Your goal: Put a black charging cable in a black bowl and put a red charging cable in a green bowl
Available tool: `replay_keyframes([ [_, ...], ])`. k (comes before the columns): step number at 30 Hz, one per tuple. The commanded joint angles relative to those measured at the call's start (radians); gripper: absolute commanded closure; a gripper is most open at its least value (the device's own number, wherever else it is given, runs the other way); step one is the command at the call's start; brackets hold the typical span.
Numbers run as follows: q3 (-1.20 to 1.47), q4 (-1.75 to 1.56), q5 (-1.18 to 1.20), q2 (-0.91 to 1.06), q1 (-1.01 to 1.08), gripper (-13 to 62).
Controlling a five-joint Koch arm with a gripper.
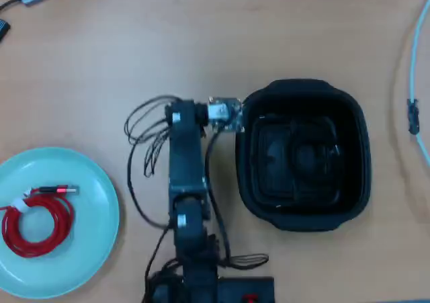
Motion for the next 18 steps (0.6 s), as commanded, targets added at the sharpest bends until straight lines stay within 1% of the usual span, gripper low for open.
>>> replay_keyframes([
  [1,0.057,-0.149,-0.002,0.212,0.031,43.4],
  [4,0.209,-0.250,0.000,0.379,0.044,43.5],
  [9,0.416,-0.337,0.040,0.581,0.049,43.3],
  [13,0.680,-0.500,0.075,0.782,0.074,43.2],
  [15,0.824,-0.641,0.087,0.850,0.103,43.6],
  [18,1.015,-0.845,0.089,0.879,0.120,43.6],
])
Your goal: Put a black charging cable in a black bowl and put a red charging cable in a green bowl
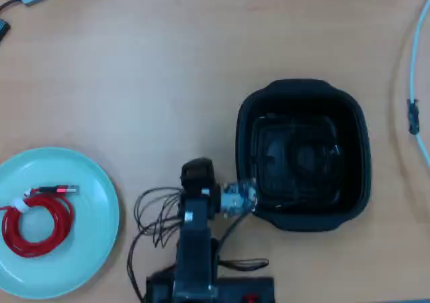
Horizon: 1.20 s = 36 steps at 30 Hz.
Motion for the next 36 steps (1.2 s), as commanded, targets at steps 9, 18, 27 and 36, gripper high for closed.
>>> replay_keyframes([
  [9,0.385,-0.423,0.009,0.081,0.077,43.4],
  [18,0.589,-0.422,0.008,0.101,0.080,43.6],
  [27,0.588,-0.422,0.008,0.101,0.078,43.7],
  [36,0.588,-0.420,0.008,0.101,0.078,43.7],
])
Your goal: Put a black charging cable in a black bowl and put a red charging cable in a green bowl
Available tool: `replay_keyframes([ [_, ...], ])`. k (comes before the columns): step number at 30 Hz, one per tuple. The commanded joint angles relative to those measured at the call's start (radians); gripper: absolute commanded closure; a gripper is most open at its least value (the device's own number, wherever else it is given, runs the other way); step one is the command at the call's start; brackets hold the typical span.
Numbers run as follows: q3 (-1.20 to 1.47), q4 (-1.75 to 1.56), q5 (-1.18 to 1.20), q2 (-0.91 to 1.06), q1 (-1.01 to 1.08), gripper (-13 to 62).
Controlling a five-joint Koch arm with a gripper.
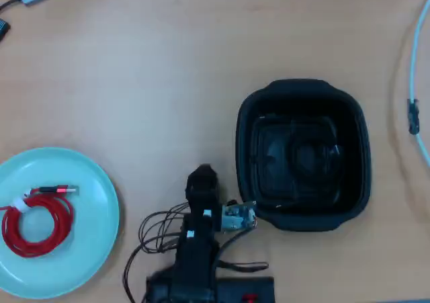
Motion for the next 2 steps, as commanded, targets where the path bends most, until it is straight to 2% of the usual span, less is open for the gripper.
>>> replay_keyframes([
  [1,0.089,0.064,0.005,0.101,0.002,43.7],
  [2,0.089,0.063,0.005,0.101,0.002,43.7],
])
